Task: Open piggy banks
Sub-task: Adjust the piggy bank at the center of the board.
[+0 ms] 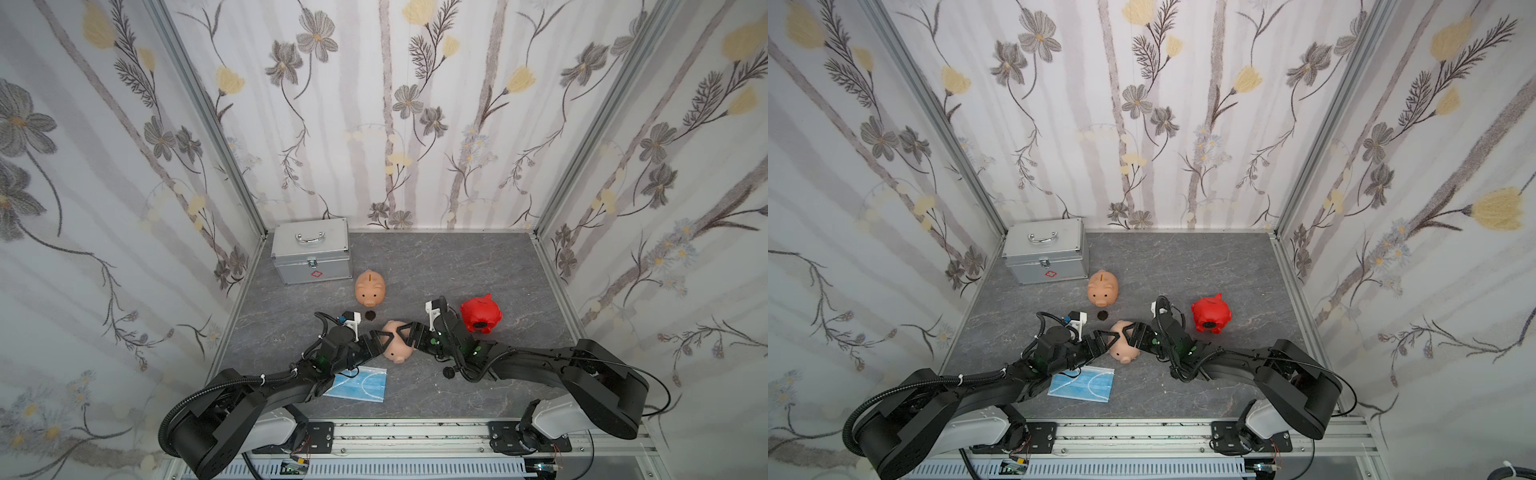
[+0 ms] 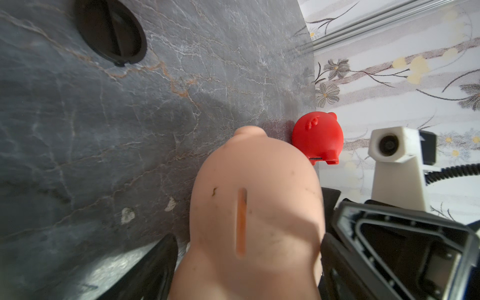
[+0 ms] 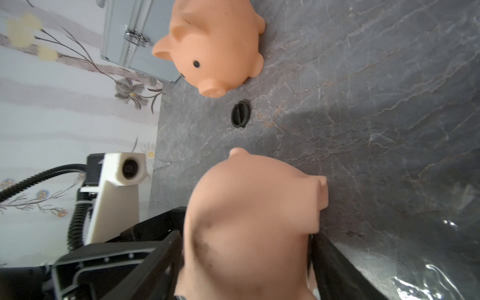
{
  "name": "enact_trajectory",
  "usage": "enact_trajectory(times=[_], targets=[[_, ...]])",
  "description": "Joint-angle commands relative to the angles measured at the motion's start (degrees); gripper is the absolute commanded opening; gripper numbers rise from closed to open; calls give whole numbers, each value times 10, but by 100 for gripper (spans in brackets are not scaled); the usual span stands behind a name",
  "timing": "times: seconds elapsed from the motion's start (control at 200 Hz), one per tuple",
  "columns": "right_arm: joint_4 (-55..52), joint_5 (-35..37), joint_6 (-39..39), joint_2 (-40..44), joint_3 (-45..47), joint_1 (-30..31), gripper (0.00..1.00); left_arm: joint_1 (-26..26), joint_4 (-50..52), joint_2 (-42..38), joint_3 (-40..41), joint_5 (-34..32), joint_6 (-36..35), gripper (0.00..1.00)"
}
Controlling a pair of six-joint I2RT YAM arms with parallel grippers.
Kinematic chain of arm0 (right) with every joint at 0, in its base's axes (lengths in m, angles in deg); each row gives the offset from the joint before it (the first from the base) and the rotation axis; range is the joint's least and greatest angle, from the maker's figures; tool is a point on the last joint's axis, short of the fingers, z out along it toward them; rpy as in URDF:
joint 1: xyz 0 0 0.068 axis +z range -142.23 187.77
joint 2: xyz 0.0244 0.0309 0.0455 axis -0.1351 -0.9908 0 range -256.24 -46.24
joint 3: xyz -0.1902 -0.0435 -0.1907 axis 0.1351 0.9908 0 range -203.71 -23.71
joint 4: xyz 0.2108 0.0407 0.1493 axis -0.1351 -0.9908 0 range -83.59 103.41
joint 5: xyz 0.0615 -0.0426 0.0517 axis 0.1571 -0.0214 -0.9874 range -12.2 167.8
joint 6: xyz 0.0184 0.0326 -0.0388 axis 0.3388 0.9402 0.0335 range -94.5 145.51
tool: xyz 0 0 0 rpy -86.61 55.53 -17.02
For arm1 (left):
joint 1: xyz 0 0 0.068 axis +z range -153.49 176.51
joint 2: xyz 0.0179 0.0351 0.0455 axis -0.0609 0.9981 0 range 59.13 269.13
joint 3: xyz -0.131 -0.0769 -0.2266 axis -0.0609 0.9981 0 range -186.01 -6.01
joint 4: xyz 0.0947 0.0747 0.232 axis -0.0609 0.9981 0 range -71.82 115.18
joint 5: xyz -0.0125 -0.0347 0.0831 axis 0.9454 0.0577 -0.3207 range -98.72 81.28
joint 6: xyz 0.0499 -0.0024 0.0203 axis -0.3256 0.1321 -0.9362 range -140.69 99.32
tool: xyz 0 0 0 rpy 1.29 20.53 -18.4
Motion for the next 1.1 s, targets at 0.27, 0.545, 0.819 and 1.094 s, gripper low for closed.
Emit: enact_trajectory(times=[0.27,0.545,0.819,1.094], targets=[[-6,-3,14,-14,3,-6,76,-1,-3,-1,-1,-5,2,94],[16,5,41,5,39,-20,74,-1,7,-17,3,-15,7,100],[20,-3,41,-2,38,-21,74,-1,-31,6,17,3,20,100],[40,0,37,9,46,-19,73,-1,-15,-6,16,-9,17,99]])
